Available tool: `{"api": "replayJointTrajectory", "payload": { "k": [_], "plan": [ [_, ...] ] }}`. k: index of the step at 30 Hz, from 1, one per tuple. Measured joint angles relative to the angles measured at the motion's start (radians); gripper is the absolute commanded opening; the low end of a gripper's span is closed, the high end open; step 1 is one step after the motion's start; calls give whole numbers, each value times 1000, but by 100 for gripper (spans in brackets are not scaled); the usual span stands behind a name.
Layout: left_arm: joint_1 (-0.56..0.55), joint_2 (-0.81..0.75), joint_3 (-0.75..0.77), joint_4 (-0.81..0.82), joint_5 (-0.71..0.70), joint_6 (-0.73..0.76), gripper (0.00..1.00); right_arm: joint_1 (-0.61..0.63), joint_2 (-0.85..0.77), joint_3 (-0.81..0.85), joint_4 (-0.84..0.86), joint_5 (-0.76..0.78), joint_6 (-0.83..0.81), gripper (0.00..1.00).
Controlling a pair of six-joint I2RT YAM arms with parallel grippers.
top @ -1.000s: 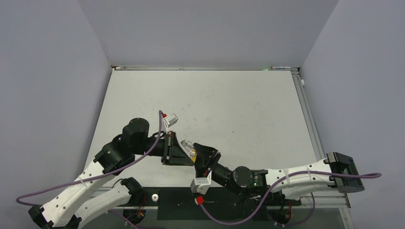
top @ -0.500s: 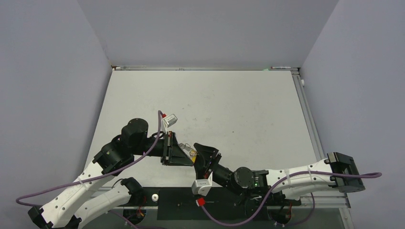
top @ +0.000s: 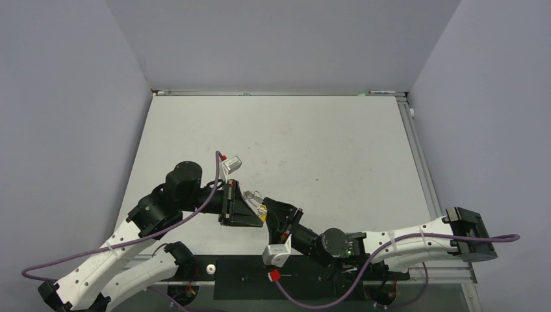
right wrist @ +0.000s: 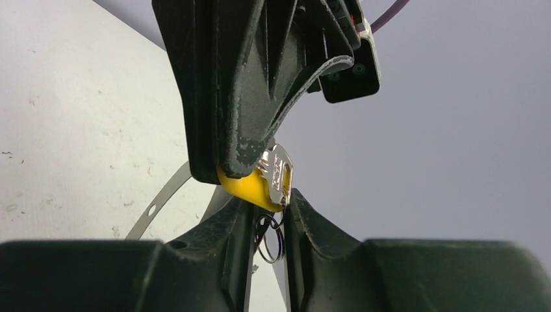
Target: Put the keys on the keyring
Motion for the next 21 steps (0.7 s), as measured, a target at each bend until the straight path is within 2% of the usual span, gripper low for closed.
{"api": "replayJointTrajectory", "payload": {
  "k": [3,7,12,18,21],
  "plan": [
    [0,2,0,-4,2,0,0,0,0,0,6,4,1,12],
    [0,2,0,-10,-1,0,7,0,-3,5,-18,9,19,10],
    [1,1,0,3,-1,-3,26,9,-15,10,-79,14,61,8],
    [10,-14,0,24,-13,-3,53,14,-15,21,-174,18,147,7],
    [19,-31,8,23,-40,14,63,14,-14,42,-211,22,209,5]
  ]
}}
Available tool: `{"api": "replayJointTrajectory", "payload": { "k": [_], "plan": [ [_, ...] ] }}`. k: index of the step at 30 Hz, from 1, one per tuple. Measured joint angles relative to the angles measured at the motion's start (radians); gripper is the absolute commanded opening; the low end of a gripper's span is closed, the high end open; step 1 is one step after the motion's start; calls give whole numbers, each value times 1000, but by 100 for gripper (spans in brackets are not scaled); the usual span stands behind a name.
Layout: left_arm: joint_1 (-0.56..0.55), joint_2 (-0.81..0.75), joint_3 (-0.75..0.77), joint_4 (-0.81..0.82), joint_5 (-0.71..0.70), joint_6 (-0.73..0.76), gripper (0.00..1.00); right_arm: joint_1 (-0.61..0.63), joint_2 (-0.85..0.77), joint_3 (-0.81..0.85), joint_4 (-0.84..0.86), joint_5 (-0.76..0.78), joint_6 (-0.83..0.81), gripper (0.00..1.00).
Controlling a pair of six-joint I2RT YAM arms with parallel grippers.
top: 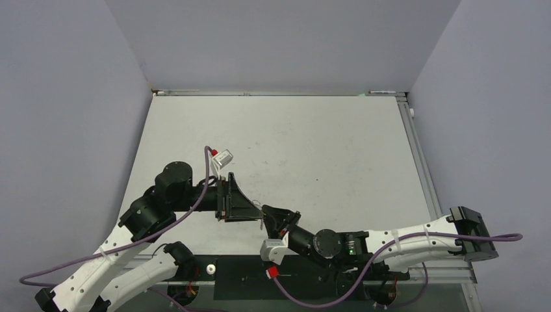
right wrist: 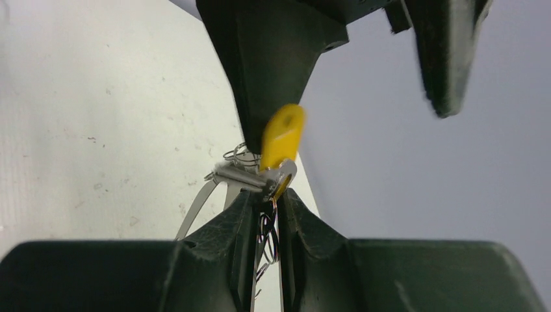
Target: Put the keys on the keyring
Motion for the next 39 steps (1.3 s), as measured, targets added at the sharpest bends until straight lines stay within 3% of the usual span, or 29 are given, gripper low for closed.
{"api": "replayJointTrajectory", "payload": {
  "k": [6,11,17,20,24,29,39],
  "plan": [
    [14,-33,146,-97,-190,175,88,-42,-2,55,-87,-16,192,5],
    [14,-169,210,-152,-551,411,97,-121,-21,75,-164,-60,409,5],
    [16,-412,-28,-119,-989,681,97,-246,-26,114,-241,-180,685,5],
    [16,-451,-152,-113,-1104,777,97,-328,-23,139,-277,-268,828,5],
    [16,-472,-263,-109,-1194,864,97,-484,14,153,-266,-422,1023,5],
    [16,-474,-277,-64,-1224,938,97,-663,134,148,-196,-619,1227,5],
    [15,-481,-284,-14,-1216,981,97,-815,440,128,-31,-861,1444,5]
  ]
}}
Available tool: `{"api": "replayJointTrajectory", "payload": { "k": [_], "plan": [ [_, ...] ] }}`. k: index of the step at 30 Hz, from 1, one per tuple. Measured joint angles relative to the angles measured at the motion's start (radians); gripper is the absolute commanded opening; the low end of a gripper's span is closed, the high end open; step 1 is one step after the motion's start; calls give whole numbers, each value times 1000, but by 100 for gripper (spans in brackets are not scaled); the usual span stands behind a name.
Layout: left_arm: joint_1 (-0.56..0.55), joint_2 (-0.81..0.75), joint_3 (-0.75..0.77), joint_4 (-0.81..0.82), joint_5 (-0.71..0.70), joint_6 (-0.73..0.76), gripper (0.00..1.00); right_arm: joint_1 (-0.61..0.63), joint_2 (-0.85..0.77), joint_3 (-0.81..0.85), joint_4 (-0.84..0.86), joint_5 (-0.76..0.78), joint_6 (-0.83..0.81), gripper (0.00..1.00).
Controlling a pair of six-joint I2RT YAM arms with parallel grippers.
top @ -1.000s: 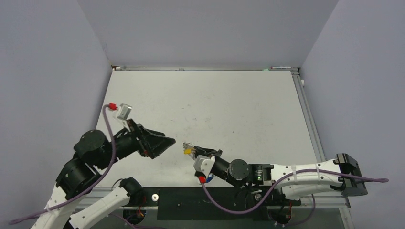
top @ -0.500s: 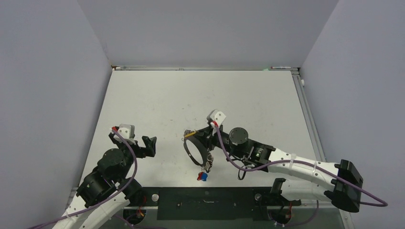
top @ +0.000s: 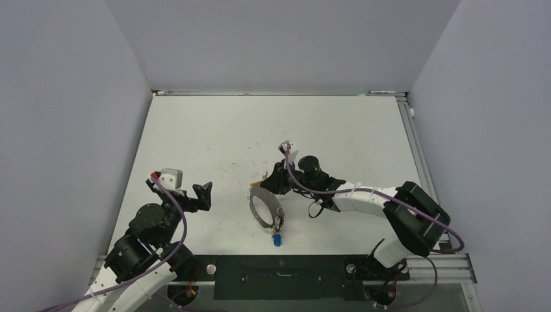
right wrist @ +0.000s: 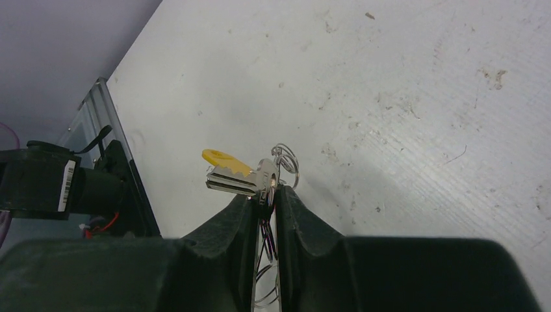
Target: Put the keys on the keyring
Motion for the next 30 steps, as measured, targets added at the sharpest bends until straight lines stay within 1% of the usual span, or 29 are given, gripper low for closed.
{"api": "replayJointTrajectory", "payload": {
  "k": [2,3,4,5,6,9,10,12,15,20,23,26,28,30],
  "plan": [
    [0,0,-2,2,2,1,97,-18,49,0,30,-28,23,7],
    [0,0,-3,2,4,1,97,-28,72,0,41,-38,31,9],
    [0,0,-5,2,5,1,97,-38,96,0,52,-47,39,13],
    [0,0,-5,2,8,1,97,-48,120,2,59,-55,47,19],
    [0,0,-5,2,10,1,97,-58,143,6,60,-62,52,29],
    [0,1,-5,4,18,1,97,-92,218,33,55,-73,72,71],
    [0,2,-5,5,20,1,97,-106,241,47,49,-76,73,76],
    [0,3,-5,6,24,1,97,-130,280,81,23,-73,76,77],
    [0,5,-5,7,27,0,97,-155,321,166,-77,-34,43,78],
    [0,6,-5,8,30,0,97,-167,319,274,-233,137,-42,79],
    [0,6,-5,8,31,0,97,-164,273,280,-308,245,-90,80],
    [0,6,-5,8,31,0,97,-149,188,263,-361,333,-130,81],
    [0,6,-5,8,31,0,97,-112,124,256,-389,405,-151,81],
    [0,7,-5,8,31,0,97,-36,64,256,-417,489,-159,80]
  ]
}}
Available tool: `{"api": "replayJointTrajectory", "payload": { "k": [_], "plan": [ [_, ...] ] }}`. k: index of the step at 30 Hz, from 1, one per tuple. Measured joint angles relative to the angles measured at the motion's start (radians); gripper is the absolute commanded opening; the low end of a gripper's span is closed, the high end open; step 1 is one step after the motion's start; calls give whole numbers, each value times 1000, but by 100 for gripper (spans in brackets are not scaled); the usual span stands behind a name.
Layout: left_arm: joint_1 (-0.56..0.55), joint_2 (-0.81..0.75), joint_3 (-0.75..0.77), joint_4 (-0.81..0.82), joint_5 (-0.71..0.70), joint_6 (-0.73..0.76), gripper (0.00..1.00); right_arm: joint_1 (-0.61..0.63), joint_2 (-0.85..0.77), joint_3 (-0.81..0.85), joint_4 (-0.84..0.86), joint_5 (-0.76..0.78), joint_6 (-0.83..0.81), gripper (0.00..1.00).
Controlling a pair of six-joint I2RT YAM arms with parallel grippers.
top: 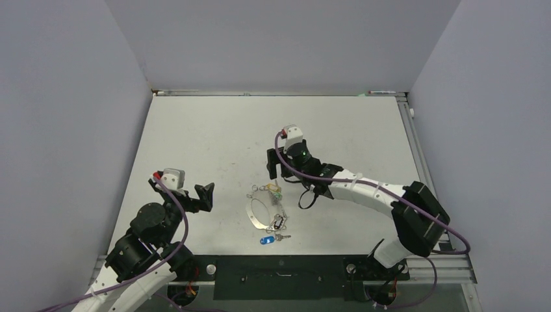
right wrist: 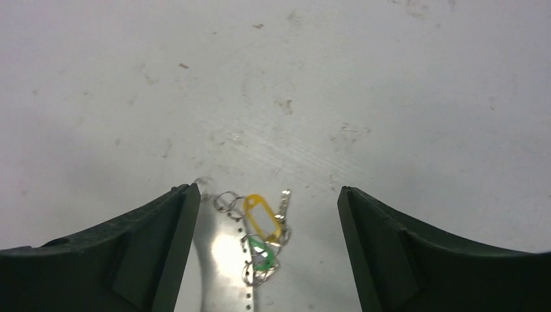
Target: Put the keys on the keyring
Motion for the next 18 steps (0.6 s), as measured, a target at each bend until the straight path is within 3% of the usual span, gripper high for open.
{"api": "replayJointTrajectory", "payload": {
  "k": [10,18],
  "plan": [
    [1,1,0,0,4,0,97,362,-63,-42,-85,152,151,77],
    [1,1,0,0,14,-3,97,412,82,-58,-58,158,216,78]
  ]
}}
